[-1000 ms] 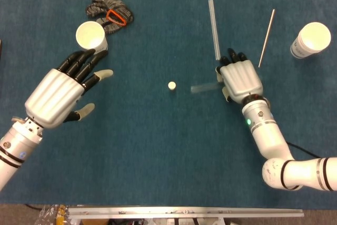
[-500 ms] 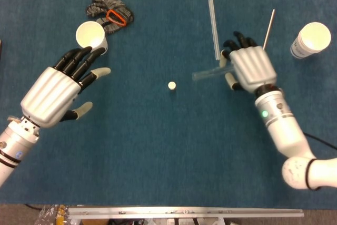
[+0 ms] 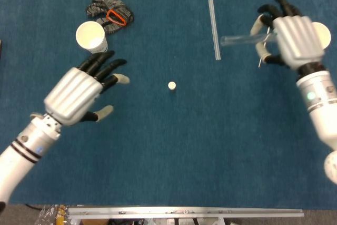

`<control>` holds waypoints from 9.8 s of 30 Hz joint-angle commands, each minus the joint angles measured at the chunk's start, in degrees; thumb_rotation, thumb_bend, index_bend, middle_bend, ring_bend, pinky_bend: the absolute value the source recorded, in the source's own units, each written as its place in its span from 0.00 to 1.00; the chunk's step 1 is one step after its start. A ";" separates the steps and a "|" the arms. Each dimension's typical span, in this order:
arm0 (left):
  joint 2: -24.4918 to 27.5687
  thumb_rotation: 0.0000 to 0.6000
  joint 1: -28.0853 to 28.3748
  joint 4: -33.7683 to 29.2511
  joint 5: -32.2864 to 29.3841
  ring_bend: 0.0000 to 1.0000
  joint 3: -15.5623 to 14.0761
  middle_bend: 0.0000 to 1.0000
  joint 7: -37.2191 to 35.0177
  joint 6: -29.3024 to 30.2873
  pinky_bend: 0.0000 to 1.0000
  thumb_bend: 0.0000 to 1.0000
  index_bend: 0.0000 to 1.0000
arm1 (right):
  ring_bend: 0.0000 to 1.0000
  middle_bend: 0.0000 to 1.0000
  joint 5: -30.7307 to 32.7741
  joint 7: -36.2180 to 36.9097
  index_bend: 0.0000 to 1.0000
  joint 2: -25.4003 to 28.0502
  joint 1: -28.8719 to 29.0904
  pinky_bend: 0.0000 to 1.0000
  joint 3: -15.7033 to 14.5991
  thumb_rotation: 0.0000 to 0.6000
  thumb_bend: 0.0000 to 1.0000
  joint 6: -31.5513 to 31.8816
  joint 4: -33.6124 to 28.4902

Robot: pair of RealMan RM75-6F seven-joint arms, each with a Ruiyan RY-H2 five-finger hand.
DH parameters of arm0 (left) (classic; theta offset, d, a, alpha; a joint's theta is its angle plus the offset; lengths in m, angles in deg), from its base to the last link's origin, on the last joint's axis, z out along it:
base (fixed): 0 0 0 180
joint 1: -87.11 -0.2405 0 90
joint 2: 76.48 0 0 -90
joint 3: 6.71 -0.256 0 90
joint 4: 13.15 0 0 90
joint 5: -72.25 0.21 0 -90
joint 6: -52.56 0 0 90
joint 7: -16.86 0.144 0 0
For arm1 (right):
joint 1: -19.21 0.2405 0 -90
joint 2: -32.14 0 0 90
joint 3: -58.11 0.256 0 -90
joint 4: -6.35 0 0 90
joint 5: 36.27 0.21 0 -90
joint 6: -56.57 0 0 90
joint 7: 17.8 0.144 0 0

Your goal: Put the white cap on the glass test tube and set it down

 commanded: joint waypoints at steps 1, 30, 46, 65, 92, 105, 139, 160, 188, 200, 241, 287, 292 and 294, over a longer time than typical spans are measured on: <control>-2.77 1.00 1.83 0.51 -1.89 0.03 1.25 0.13 1.21 -2.53 0.09 0.24 0.29 | 0.05 0.25 0.02 2.68 0.62 3.33 -1.12 0.16 1.09 1.00 0.45 -0.34 -1.86; -24.22 1.00 13.97 17.36 -21.03 0.00 7.96 0.08 16.58 -17.92 0.09 0.25 0.36 | 0.05 0.25 -1.55 11.65 0.63 8.06 -2.02 0.16 -1.17 1.00 0.45 -4.17 1.96; -29.87 1.00 17.12 23.68 -25.53 0.00 8.29 0.08 17.49 -19.53 0.09 0.28 0.39 | 0.05 0.25 -1.56 13.49 0.63 8.35 -1.90 0.16 -1.82 1.00 0.45 -4.79 3.26; -32.30 1.00 18.13 26.54 -28.25 0.00 7.76 0.09 17.77 -19.40 0.09 0.32 0.42 | 0.05 0.25 -1.39 14.69 0.64 8.59 -1.88 0.16 -2.26 1.00 0.45 -5.06 4.06; -32.88 1.00 18.28 26.56 -28.83 0.00 7.77 0.12 13.90 -19.41 0.09 0.36 0.46 | 0.05 0.25 -0.70 15.06 0.65 8.63 -1.84 0.16 -2.56 1.00 0.45 -4.82 4.22; -27.50 1.00 17.12 20.96 -28.89 0.00 7.45 0.13 12.13 -18.98 0.09 0.36 0.46 | 0.05 0.25 -0.89 16.08 0.65 8.62 -1.87 0.16 -2.38 1.00 0.45 -5.24 3.94; 23.09 1.00 9.22 -17.88 -31.39 0.00 12.33 0.15 -9.87 -19.43 0.09 0.37 0.46 | 0.05 0.25 -1.11 21.15 0.65 -6.04 3.99 0.18 -1.18 1.00 0.45 -8.45 1.28; 28.04 1.00 11.21 -18.85 -40.23 0.00 17.06 0.15 -22.58 -26.35 0.09 0.38 0.46 | 0.05 0.25 -5.59 20.35 0.65 -16.42 4.10 0.18 -2.00 1.00 0.44 -3.82 5.34; 20.17 1.00 13.40 -21.67 -52.58 0.00 18.93 0.16 -22.74 -18.82 0.09 0.40 0.45 | 0.05 0.25 1.65 20.79 0.66 -25.13 7.67 0.18 5.46 1.00 0.44 -4.11 12.15; 16.12 1.00 14.27 -22.40 -57.03 0.00 19.66 0.16 -20.75 -14.49 0.09 0.40 0.45 | 0.05 0.25 4.54 21.54 0.66 -28.52 9.83 0.18 8.08 1.00 0.43 -5.30 15.08; 4.92 1.00 14.70 -17.75 -60.03 0.00 21.47 0.16 -18.04 -11.38 0.09 0.40 0.44 | 0.05 0.25 6.65 25.07 0.66 -31.48 10.81 0.18 10.65 1.00 0.43 -6.79 17.44; -0.26 1.00 12.42 -15.47 -55.21 0.00 20.39 0.12 -13.36 -9.57 0.08 0.42 0.30 | 0.05 0.25 8.79 24.97 0.68 -32.88 11.81 0.18 12.25 1.00 0.43 -6.58 18.57; 1.72 1.00 12.26 -15.12 -54.58 0.00 19.96 0.09 -12.93 -11.72 0.07 0.42 0.22 | 0.05 0.25 8.68 24.21 0.68 -31.58 11.71 0.18 11.93 1.00 0.43 -7.07 17.73; 2.62 1.00 12.20 -14.90 -54.04 0.00 19.57 0.08 -12.56 -12.67 0.07 0.42 0.21 | 0.05 0.25 8.73 23.65 0.68 -30.84 11.65 0.18 11.60 1.00 0.43 -7.27 17.10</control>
